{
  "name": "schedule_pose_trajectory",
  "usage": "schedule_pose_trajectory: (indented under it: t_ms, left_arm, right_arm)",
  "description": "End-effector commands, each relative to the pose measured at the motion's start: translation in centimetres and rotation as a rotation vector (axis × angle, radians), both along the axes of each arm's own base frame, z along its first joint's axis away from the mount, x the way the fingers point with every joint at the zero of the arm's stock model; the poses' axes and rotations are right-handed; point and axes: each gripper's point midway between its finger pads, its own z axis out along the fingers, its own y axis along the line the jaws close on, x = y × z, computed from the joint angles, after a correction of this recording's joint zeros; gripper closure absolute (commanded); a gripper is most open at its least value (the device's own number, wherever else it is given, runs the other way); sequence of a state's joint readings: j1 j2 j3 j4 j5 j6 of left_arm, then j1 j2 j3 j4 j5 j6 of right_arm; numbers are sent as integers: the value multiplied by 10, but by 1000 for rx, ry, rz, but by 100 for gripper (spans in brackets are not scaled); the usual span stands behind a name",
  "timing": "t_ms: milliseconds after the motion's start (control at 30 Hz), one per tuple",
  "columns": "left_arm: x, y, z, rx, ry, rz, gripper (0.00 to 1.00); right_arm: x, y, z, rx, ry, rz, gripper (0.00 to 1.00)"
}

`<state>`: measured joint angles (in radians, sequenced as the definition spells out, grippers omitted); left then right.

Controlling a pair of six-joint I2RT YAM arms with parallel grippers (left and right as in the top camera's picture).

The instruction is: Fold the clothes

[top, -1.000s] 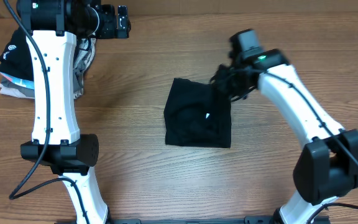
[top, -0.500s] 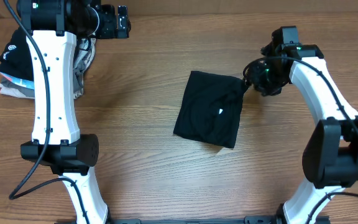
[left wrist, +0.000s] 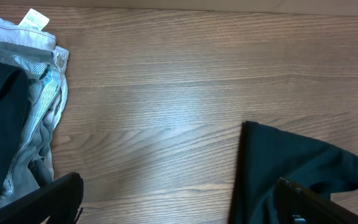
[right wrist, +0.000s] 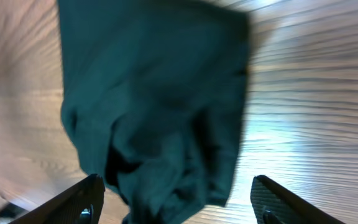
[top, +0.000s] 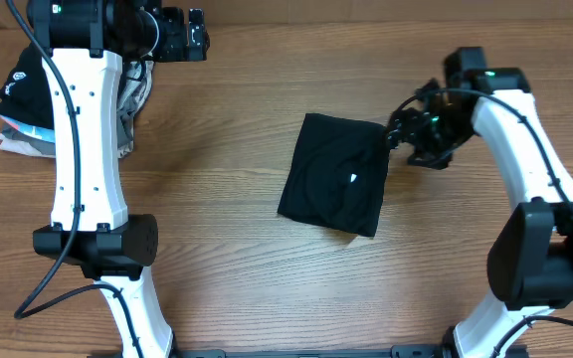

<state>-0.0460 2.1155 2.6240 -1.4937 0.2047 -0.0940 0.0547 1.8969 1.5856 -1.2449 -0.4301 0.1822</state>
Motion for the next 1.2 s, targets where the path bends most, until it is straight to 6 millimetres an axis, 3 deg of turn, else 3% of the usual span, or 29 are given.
schedule_pose_trajectory:
  t_ms: [0,133,400,700,767,800,833,1067,1167]
  left_arm:
    - [2,1,-4,20,0,-20,0]
    - [2,1,-4,20,0,-20,0]
    - [1,1,-5,20,6,-20,0]
    - [0,1,-5,20,10,-20,0]
    - [0,1,-6,20,11,-20,0]
    - [0,1,-6,20,12,-20,0]
    - [0,1,-6,20,12,-20,0]
    - [0,1,-6,21,12,-20,0]
    - [0,1,-6,21,11,-20,0]
  right_arm:
    - [-11,23,0,-38,-21,77,23]
    - [-19,38,-20,-103,-15,101,27]
    - [-24,36,-54,-260,-18,27,39]
    - [-26,32,-69,-283,-17,-7,74]
    - [-27,27,-71,-305,-11,-25,84]
    - [-27,21,-71,-337,-8,-46,94]
    - [-27,17,-70,-348,-1,-59,96]
    - [-34,-17,-38,-370,98,-121,96]
    - [-33,-16,-36,-323,85,-44,96]
